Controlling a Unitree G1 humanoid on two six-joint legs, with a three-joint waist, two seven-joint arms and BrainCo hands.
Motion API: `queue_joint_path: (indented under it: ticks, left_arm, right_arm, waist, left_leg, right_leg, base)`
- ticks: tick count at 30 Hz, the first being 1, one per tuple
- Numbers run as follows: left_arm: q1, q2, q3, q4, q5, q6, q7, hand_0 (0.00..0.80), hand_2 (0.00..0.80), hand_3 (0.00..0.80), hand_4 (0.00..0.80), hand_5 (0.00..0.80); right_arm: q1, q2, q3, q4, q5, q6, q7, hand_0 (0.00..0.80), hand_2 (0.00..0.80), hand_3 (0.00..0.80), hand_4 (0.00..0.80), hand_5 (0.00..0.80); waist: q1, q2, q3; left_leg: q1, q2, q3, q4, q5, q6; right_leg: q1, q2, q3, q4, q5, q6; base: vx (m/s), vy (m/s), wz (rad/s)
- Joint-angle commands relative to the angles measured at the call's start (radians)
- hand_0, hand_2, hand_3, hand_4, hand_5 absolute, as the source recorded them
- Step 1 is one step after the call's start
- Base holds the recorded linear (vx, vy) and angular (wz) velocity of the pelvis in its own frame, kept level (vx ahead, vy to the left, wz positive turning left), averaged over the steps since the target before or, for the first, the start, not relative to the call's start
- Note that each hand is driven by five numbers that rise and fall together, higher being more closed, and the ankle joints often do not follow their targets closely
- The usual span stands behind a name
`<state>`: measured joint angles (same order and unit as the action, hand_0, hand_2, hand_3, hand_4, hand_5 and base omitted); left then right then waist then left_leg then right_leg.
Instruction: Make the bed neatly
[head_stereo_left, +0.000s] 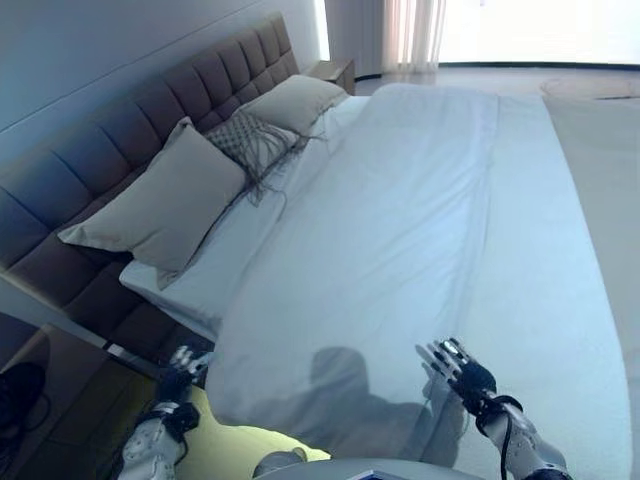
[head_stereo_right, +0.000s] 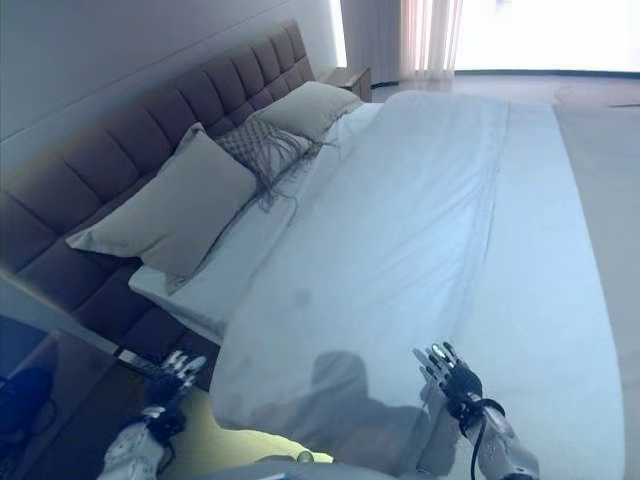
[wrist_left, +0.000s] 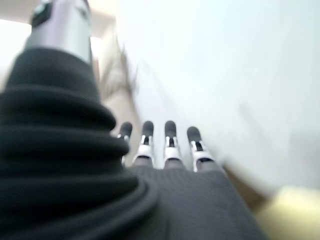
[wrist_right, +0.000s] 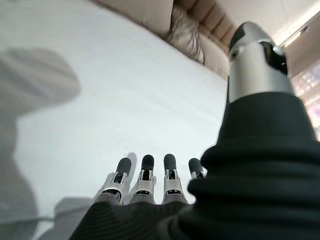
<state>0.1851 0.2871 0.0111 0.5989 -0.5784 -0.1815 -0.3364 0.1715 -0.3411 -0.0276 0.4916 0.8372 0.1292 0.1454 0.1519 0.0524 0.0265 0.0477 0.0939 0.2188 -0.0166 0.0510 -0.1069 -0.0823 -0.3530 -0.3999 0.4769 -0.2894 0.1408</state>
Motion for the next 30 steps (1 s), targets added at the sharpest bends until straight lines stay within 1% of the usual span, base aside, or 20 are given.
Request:
queue_joint_path:
  ticks: [1,6,8,10,11,13,14,15,16,18,21,22,24,26,27,30]
  left_arm:
    - [-0.073,0.079,0.016,-0.131,-0.070,0.003,-0.031,0.000,0.000,0.000,0.000,0.000]
    - [-0.121,0.088,-0.022,-0.125,-0.122,0.020,0.030,0.000,0.000,0.000,0.000,0.000]
    - [-0.139,0.093,-0.022,-0.123,-0.125,0.023,0.051,0.000,0.000,0.000,0.000,0.000]
    - [-0.147,0.093,-0.028,-0.120,-0.142,0.026,0.059,0.000,0.000,0.000,0.000,0.000]
    - [-0.146,0.090,-0.025,-0.116,-0.154,0.025,0.055,0.000,0.000,0.000,0.000,0.000]
    - [-0.147,0.088,-0.021,-0.110,-0.197,0.028,0.051,0.000,0.000,0.000,0.000,0.000]
    - [-0.150,0.083,-0.014,-0.109,-0.240,0.039,0.043,0.000,0.000,0.000,0.000,0.000]
    - [-0.158,0.074,-0.009,-0.104,-0.269,0.046,0.030,0.000,0.000,0.000,0.000,0.000]
    - [-0.159,0.068,-0.006,-0.103,-0.270,0.045,0.022,0.000,0.000,0.000,0.000,0.000]
    - [-0.160,0.052,-0.001,-0.112,-0.267,0.046,0.009,0.000,0.000,0.000,0.000,0.000]
    - [-0.143,0.041,0.001,-0.134,-0.255,0.042,-0.006,0.000,0.000,0.000,0.000,0.000]
    - [-0.140,0.040,0.000,-0.139,-0.248,0.041,-0.004,0.000,0.000,0.000,0.000,0.000]
    - [-0.129,0.044,-0.015,-0.156,-0.194,0.019,0.012,0.000,0.000,0.000,0.000,0.000]
    - [-0.143,0.052,-0.030,-0.161,-0.182,0.011,0.040,0.000,0.000,0.000,0.000,0.000]
    - [-0.153,0.054,-0.034,-0.160,-0.185,0.013,0.058,0.000,0.000,0.000,0.000,0.000]
    - [-0.155,0.049,-0.022,-0.158,-0.169,0.004,0.091,0.000,0.000,0.000,0.000,0.000]
  right_arm:
    - [-0.073,0.077,-0.040,-0.051,0.064,-0.066,-0.019,0.000,0.000,0.000,0.000,0.000]
    - [-0.079,0.111,-0.019,-0.073,0.100,-0.087,-0.032,0.000,0.000,0.000,0.000,0.000]
    - [-0.078,0.118,-0.015,-0.064,0.110,-0.097,-0.040,0.000,0.000,0.000,0.000,0.000]
    - [-0.069,0.116,-0.011,-0.057,0.120,-0.109,-0.039,0.000,0.000,0.000,0.000,0.000]
    - [-0.065,0.115,-0.004,-0.052,0.121,-0.119,-0.037,0.000,0.000,0.000,0.000,0.000]
    - [-0.063,0.112,0.003,-0.042,0.095,-0.139,-0.040,0.000,0.000,0.000,0.000,0.000]
    - [-0.069,0.108,0.006,-0.026,0.064,-0.156,-0.064,0.000,0.000,0.000,0.000,0.000]
    - [-0.080,0.098,0.008,-0.002,0.033,-0.169,-0.106,0.000,0.000,0.000,0.000,0.000]
    - [-0.085,0.091,0.008,0.008,0.029,-0.169,-0.116,0.000,0.000,0.000,0.000,0.000]
    - [-0.097,0.080,0.005,0.052,0.064,-0.175,-0.079,0.000,0.000,0.000,0.000,0.000]
    - [-0.089,0.089,0.001,0.059,0.063,-0.208,-0.039,0.000,0.000,0.000,0.000,0.000]
    - [-0.088,0.092,0.003,0.057,0.065,-0.214,-0.037,0.000,0.000,0.000,0.000,0.000]
    - [-0.085,0.101,0.007,0.041,0.057,-0.258,-0.048,0.000,0.000,0.000,0.000,0.000]
    - [-0.092,0.099,0.013,0.037,0.048,-0.294,-0.071,0.000,0.000,0.000,0.000,0.000]
    - [-0.097,0.098,0.014,0.035,0.041,-0.305,-0.088,0.000,0.000,0.000,0.000,0.000]
    - [-0.100,0.097,0.013,0.037,0.027,-0.301,-0.105,0.000,0.000,0.000,0.000,0.000]
  waist:
    - [0.018,-0.097,0.072]
    - [-0.008,-0.101,0.066]
    - [-0.018,-0.097,0.059]
    - [-0.024,-0.096,0.054]
    - [-0.020,-0.100,0.053]
    - [-0.019,-0.106,0.046]
    - [-0.017,-0.110,0.043]
    - [-0.015,-0.113,0.040]
    - [-0.015,-0.112,0.038]
    - [-0.010,-0.113,0.027]
    - [-0.005,-0.120,0.009]
    - [-0.005,-0.120,0.007]
    - [-0.008,-0.121,-0.001]
    - [-0.011,-0.119,-0.001]
    - [-0.012,-0.119,-0.002]
    - [-0.017,-0.115,-0.002]
  left_leg:
    - [-0.017,0.002,-0.033,0.158,-0.101,0.054]
    - [-0.005,-0.044,-0.016,0.143,-0.115,0.095]
    - [-0.005,-0.052,-0.011,0.143,-0.118,0.110]
    - [-0.016,-0.060,-0.023,0.155,-0.119,0.123]
    - [-0.020,-0.063,-0.030,0.159,-0.117,0.126]
    - [-0.018,-0.067,-0.035,0.148,-0.113,0.127]
    - [-0.012,-0.066,-0.031,0.138,-0.109,0.125]
    - [-0.007,-0.059,-0.031,0.127,-0.101,0.118]
    - [-0.004,-0.055,-0.031,0.122,-0.097,0.114]
    - [0.007,-0.034,-0.019,0.093,-0.079,0.096]
    - [0.020,-0.010,0.007,0.052,-0.057,0.075]
    - [0.024,-0.006,0.012,0.042,-0.052,0.071]
    - [0.031,0.012,0.037,0.003,-0.029,0.057]
    - [0.022,0.019,0.046,-0.010,-0.015,0.048]
    - [0.016,0.020,0.046,-0.013,-0.013,0.046]
    - [0.018,0.017,0.049,-0.015,-0.014,0.047]
  right_leg:
    - [0.125,-0.093,0.010,-0.354,0.447,0.096]
    - [0.082,-0.104,0.064,-0.334,0.505,0.107]
    - [0.057,-0.088,0.085,-0.274,0.492,0.100]
    - [0.048,-0.059,0.101,-0.235,0.468,0.087]
    - [0.057,-0.044,0.092,-0.247,0.463,0.079]
    - [0.056,-0.029,0.088,-0.266,0.483,0.073]
    - [0.054,-0.022,0.079,-0.274,0.491,0.072]
    - [0.063,-0.003,0.075,-0.303,0.481,0.067]
    - [0.069,0.007,0.074,-0.317,0.474,0.064]
    - [0.107,0.051,0.058,-0.378,0.436,0.052]
    - [0.141,0.087,0.034,-0.438,0.412,0.045]
    - [0.146,0.092,0.031,-0.446,0.410,0.045]
    - [0.158,0.113,0.018,-0.467,0.399,0.043]
    - [0.157,0.125,0.008,-0.479,0.394,0.041]
    - [0.155,0.127,0.002,-0.485,0.394,0.042]
    - [0.153,0.123,0.001,-0.482,0.392,0.043]
  base:
    - [-0.015,-0.026,-0.30]
    - [-0.034,0.008,-0.32]
    - [-0.058,0.012,-0.06]
    - [-0.034,-0.052,-0.03]
    - [-0.025,-0.137,-0.03]
    - [-0.028,-0.163,-0.04]
    - [-0.035,-0.172,-0.10]
    - [-0.034,-0.155,-0.10]
    - [-0.040,-0.158,-0.12]
    - [-0.038,-0.144,-0.09]
    - [-0.019,-0.113,-0.08]
    - [-0.016,-0.076,-0.10]
    - [-0.054,-0.070,-0.10]
    - [-0.112,-0.036,-0.10]
    - [-0.108,-0.005,-0.06]
    - [-0.053,0.018,-0.02]
